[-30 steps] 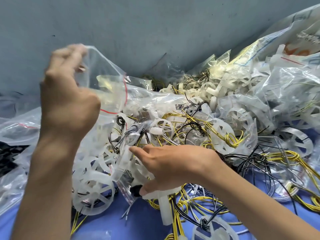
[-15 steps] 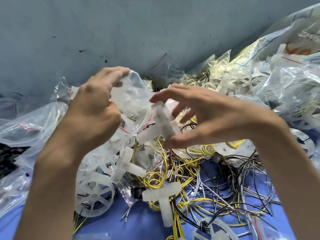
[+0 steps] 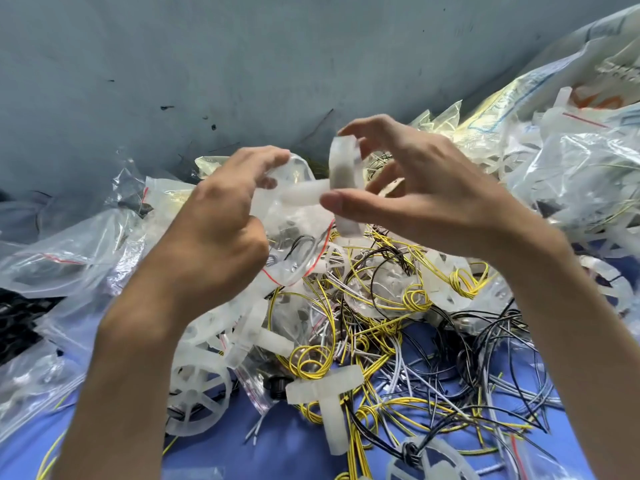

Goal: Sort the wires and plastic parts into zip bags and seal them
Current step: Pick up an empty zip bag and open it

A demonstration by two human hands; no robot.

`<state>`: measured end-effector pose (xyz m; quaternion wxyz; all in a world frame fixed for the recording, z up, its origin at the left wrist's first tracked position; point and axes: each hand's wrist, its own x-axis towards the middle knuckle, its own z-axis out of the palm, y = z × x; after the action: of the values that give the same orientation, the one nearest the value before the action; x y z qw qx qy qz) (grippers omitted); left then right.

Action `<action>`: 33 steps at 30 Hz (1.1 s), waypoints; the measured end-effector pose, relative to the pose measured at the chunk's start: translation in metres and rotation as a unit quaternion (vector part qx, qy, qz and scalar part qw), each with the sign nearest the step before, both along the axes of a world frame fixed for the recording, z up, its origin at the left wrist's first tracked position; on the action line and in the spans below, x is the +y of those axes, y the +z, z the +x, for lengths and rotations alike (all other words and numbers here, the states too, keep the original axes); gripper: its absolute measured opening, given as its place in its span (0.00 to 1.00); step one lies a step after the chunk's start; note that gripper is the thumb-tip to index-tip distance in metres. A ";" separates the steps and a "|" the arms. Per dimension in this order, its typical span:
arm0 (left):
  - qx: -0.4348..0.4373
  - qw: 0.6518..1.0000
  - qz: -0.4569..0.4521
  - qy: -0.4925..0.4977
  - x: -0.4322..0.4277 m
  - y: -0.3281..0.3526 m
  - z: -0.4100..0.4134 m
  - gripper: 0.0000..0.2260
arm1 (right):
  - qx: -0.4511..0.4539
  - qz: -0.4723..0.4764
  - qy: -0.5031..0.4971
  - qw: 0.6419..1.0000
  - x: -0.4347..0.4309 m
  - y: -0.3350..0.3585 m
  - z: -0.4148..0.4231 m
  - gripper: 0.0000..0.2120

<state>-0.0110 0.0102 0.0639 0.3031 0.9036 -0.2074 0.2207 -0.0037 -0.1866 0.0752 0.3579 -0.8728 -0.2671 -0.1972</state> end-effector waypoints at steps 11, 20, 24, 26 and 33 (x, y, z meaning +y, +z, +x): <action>0.018 0.999 -0.040 -0.031 0.001 -0.003 0.002 0.32 | 0.065 -0.031 0.062 0.995 0.024 -0.018 0.004 0.33; -0.024 0.977 -0.214 -0.003 0.018 0.000 0.009 0.32 | -0.029 -0.163 0.111 0.980 0.026 -0.020 0.007 0.18; -0.062 0.949 -0.307 0.037 0.030 0.001 0.012 0.31 | -0.042 -0.155 0.105 0.981 0.029 -0.026 0.007 0.27; -0.075 0.932 -0.346 0.075 0.047 0.002 0.016 0.29 | -0.045 -0.135 0.112 0.984 0.029 -0.026 0.006 0.28; -0.004 0.970 -0.240 0.041 0.032 0.004 0.004 0.33 | -0.057 -0.175 0.147 0.972 0.033 -0.027 0.006 0.18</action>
<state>-0.0069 0.0425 0.0675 0.5012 0.8109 -0.1124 0.2803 0.0018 -0.1534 0.0484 0.2090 -0.8601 -0.4430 -0.1423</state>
